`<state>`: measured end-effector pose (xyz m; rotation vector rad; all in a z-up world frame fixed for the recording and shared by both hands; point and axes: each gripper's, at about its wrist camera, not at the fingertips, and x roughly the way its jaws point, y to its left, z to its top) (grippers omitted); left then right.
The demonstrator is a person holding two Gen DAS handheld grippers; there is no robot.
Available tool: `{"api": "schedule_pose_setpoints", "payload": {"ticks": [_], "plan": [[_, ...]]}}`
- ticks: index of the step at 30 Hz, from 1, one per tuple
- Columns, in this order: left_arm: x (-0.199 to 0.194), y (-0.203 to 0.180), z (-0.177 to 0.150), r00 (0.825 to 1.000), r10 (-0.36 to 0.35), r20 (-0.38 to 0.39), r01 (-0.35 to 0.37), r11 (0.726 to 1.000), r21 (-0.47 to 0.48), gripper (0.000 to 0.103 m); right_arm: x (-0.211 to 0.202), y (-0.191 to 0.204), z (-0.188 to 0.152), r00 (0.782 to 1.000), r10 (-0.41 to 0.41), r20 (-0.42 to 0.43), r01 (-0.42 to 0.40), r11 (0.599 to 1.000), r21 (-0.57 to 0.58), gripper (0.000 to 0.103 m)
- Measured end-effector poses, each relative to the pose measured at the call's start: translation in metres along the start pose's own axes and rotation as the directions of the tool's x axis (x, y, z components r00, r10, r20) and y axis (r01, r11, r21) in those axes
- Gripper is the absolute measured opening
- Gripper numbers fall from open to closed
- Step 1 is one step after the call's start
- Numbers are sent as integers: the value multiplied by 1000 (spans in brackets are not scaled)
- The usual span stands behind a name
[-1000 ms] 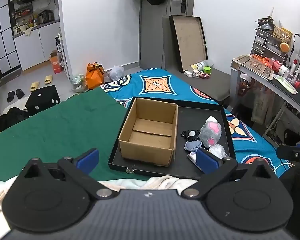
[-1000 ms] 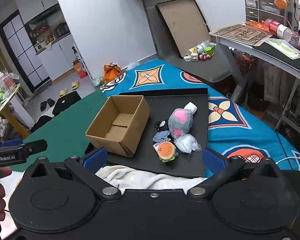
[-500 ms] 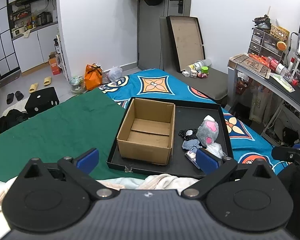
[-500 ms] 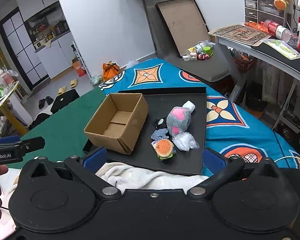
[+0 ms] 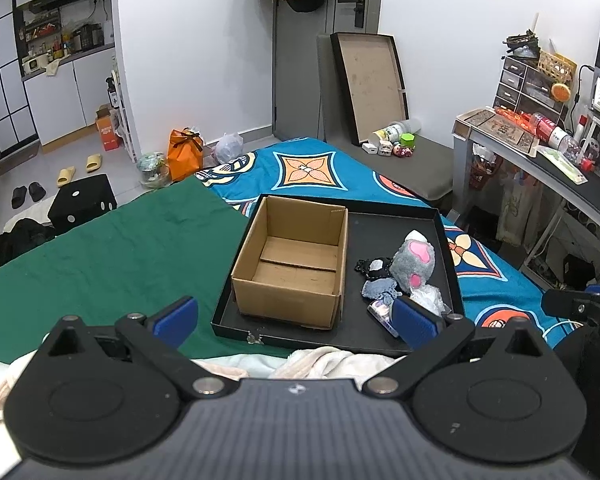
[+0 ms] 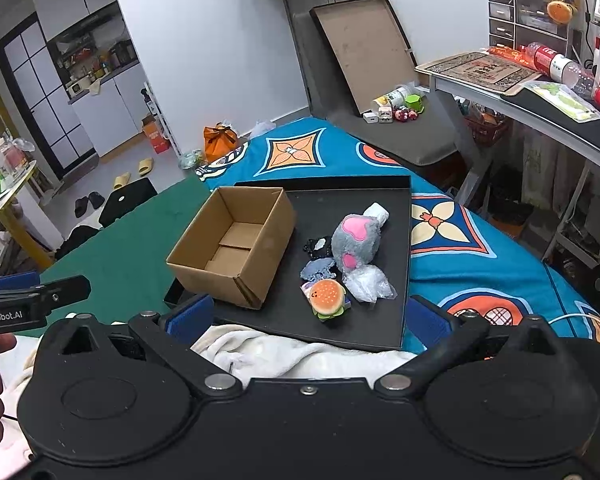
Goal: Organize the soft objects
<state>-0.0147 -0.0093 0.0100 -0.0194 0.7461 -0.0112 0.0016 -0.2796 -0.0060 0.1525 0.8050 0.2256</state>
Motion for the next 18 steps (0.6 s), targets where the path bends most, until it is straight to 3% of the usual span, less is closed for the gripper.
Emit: {"api": "schedule_pose_setpoints", "payload": {"ticks": [18], "plan": [[2, 1, 1, 1000, -4, -2, 4, 1000, -3, 102, 1, 2, -1, 1000, -6, -2, 6, 1000, -2, 103]]}}
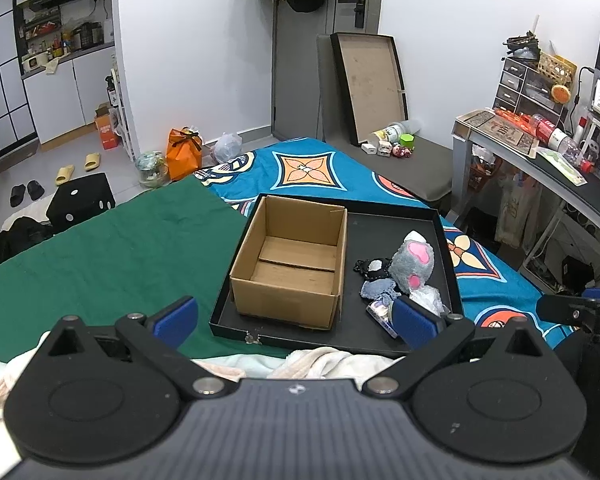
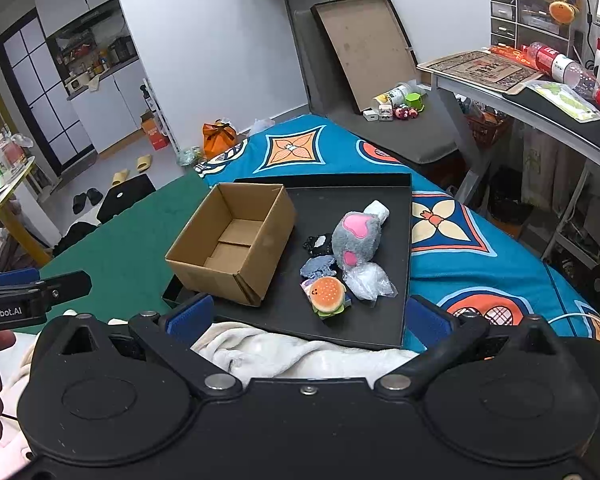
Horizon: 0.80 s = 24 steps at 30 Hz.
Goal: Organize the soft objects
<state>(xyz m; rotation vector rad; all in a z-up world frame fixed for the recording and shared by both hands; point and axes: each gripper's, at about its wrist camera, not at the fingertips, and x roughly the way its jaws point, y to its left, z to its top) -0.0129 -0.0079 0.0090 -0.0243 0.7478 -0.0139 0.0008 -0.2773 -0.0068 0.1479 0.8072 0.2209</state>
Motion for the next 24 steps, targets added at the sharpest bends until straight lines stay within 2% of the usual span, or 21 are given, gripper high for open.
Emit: {"api": "schedule_pose_setpoints", "payload": {"ticks": [24], "plan": [[26, 1, 6, 999, 16, -36, -16, 1000, 8, 102, 19, -4, 7, 1000, -4, -17, 4, 1000, -10, 103]]}}
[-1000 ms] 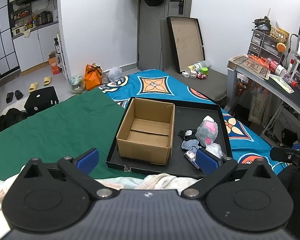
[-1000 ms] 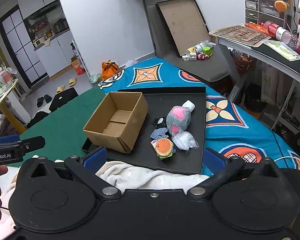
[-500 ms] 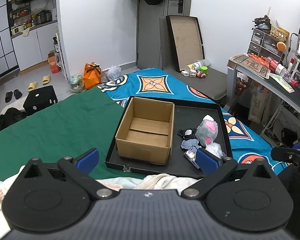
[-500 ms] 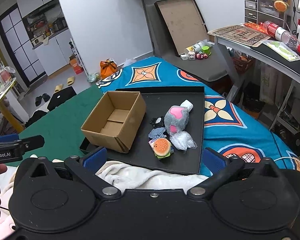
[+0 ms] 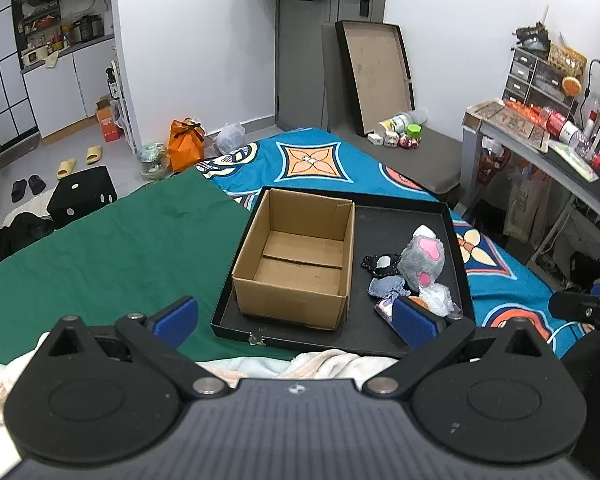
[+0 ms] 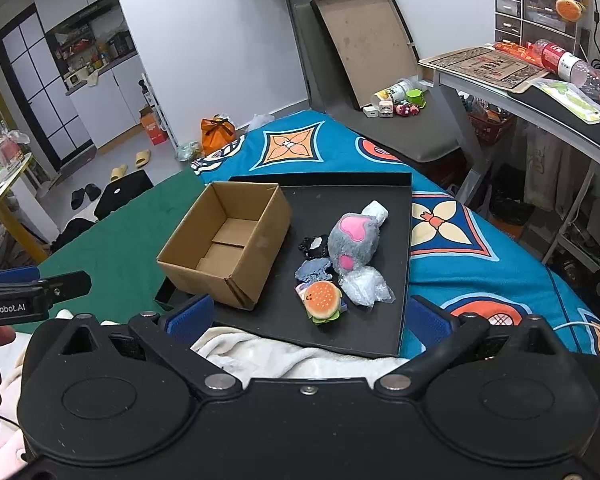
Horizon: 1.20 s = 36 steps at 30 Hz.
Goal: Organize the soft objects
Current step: 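Reach the right gripper to the grey plush toy and close on it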
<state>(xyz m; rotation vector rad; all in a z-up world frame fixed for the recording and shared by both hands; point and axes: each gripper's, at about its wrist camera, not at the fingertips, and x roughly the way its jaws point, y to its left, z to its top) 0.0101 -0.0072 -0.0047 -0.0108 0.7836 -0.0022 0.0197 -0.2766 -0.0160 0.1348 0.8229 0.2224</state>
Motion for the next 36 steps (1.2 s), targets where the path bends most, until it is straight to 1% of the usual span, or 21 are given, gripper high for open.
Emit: {"api": "schedule_pose_setpoints", "payload": {"ticks": [7, 13, 20, 28, 36], "plan": [[14, 4, 5, 1000, 12, -18, -12, 1000, -12, 102, 15, -7, 2, 1000, 7, -15, -7, 1000, 10, 103], [30, 6, 7, 999, 23, -34, -23, 1000, -10, 102, 27, -19, 5, 1000, 0, 6, 0, 999, 41, 103], [50, 10, 11, 998, 34, -57, -34, 999, -6, 102, 47, -30, 7, 1000, 18, -6, -18, 998, 55, 103], [76, 13, 11, 995, 43, -87, -43, 999, -6, 102, 71, -43, 8, 999, 32, -18, -30, 995, 98, 103], [96, 18, 16, 994, 61, -87, -61, 998, -1, 102, 95, -58, 12, 998, 57, -28, -52, 989, 140, 102]]}}
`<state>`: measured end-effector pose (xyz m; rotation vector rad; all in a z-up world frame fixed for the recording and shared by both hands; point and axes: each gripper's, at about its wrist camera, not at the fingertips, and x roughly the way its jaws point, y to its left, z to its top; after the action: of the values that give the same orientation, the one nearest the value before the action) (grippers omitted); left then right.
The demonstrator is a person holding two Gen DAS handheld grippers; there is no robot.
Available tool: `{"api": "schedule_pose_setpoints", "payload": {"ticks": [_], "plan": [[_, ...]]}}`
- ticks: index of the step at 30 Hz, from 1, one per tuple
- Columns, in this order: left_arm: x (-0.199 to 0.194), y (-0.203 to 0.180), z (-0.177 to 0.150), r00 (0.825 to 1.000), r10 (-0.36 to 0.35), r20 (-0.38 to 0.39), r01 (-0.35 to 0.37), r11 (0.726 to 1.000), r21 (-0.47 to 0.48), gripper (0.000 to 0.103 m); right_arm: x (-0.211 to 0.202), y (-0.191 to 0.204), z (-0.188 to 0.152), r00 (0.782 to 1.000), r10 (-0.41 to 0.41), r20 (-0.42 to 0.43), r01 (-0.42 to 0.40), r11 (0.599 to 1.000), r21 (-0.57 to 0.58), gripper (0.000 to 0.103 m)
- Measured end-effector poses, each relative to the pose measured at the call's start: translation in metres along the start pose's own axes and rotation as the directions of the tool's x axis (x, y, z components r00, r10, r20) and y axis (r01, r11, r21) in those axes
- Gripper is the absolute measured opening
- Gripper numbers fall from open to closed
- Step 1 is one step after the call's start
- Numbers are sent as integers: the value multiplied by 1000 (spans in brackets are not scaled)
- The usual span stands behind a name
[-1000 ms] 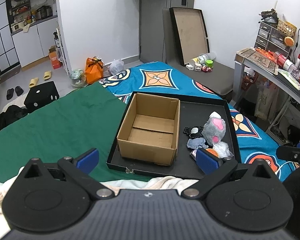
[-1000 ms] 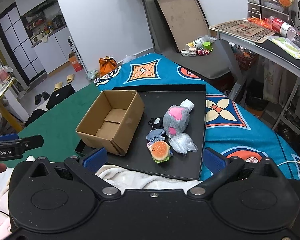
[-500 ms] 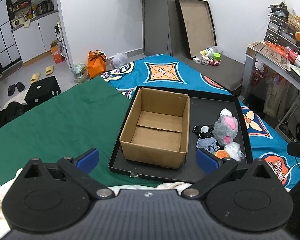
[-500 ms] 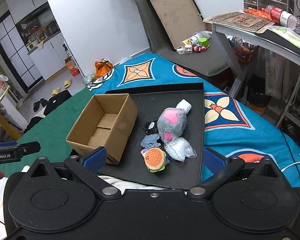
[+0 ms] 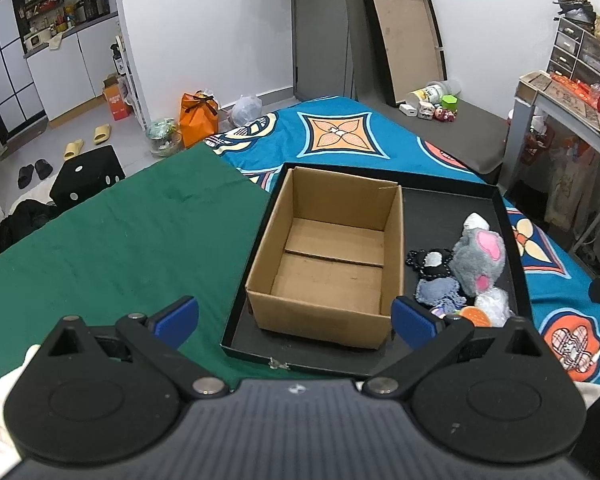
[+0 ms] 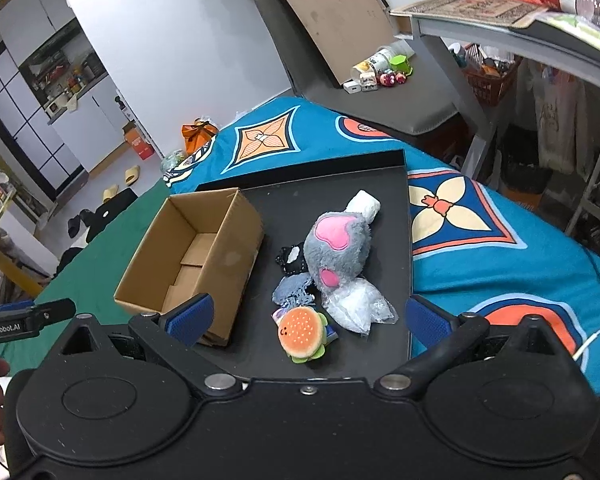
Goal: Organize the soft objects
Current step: 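Reach the right gripper to the grey plush toy and close on it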
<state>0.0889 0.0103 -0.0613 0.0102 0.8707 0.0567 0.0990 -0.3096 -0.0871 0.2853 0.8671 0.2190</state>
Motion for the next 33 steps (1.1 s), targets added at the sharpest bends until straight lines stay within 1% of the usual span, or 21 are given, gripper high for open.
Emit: {"api": "schedule_pose_setpoints", "payload": {"ticks": [4, 10, 12, 14, 19, 21, 28, 33], "plan": [[10, 5, 6, 1000, -11, -12, 11, 1000, -12, 100, 7, -6, 8, 999, 33, -8, -32, 999, 27, 102], [25, 12, 20, 1000, -9, -27, 8, 999, -34, 100, 22, -8, 17, 999, 38, -35, -36, 998, 52, 102], [31, 13, 23, 1000, -5, -31, 4, 1000, -28, 100, 28, -10, 18, 999, 35, -39, -32, 998, 62, 101], [38, 14, 26, 999, 4, -36, -5, 1000, -21, 100, 35, -12, 21, 998, 43, -43, -40, 996, 75, 98], [52, 20, 32, 999, 12, -52, -12, 1000, 3, 98, 50, -11, 23, 997, 49, -53, -43, 994, 98, 98], [58, 23, 35, 998, 14, -62, -13, 1000, 4, 95, 57, -10, 22, 997, 46, -60, -39, 994, 104, 96], [87, 32, 37, 995, -10, -99, 12, 1000, 19, 86, 83, -7, 22, 998, 28, -64, -21, 994, 111, 96], [106, 38, 37, 992, -25, -121, 30, 999, 36, 82, 97, -8, 22, 998, 21, -52, -15, 992, 123, 96]]}}
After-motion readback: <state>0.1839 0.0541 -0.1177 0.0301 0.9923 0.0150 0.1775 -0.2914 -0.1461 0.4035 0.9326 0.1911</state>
